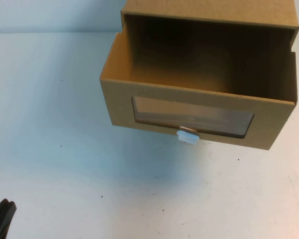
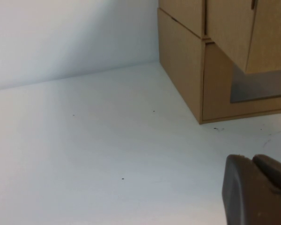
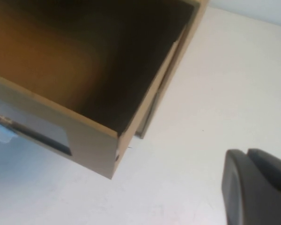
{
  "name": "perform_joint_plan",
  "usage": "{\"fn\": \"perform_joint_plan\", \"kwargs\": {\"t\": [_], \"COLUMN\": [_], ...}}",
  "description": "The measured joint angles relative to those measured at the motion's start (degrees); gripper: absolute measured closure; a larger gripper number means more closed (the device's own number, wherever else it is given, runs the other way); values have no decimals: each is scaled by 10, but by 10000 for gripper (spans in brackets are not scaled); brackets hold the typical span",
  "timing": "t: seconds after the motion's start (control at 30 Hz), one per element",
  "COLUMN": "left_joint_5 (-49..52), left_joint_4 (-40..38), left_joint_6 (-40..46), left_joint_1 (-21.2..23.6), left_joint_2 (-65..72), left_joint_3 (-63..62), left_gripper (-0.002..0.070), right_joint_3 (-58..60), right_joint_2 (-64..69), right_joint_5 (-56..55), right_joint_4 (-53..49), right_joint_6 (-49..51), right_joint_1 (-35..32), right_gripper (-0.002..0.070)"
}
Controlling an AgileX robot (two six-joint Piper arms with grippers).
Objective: Open the shoe box
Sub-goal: 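Pull the top drawer of the cardboard box fully open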
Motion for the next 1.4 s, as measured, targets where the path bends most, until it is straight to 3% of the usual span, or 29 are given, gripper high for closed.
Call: {"fn": "perform_joint_plan", "kwargs": {"t": [0.1, 0.2, 0.5, 0.63, 0.97, 1.17, 1.4], "left_joint_5": [0, 0, 0, 0, 0, 0, 1], "left_joint_4": [0, 0, 0, 0, 0, 0, 0], "left_joint_6": [0, 0, 0, 0, 0, 0, 0], "left_joint_1": [0, 0, 0, 0, 0, 0, 0], "left_joint_2": [0, 0, 0, 0, 0, 0, 0], "left_joint_3": [0, 0, 0, 0, 0, 0, 0], "left_gripper": [679, 679, 679, 679, 679, 679, 679], "right_joint_3": [3, 36, 331, 460, 651, 676, 676], "right_joint_2": [16, 19, -81, -162, -395, -490, -498], "right_joint_5": [-2, -70, -510, -592, -630, -635, -606], "right_joint_4": [-6, 14, 96, 96, 97, 97, 97], "right_joint_6": [21, 27, 30, 31, 33, 33, 33], "right_joint_1": [-16, -87, -444, -529, -549, -549, -519], "right_gripper": [690, 690, 689, 689, 690, 689, 690]}}
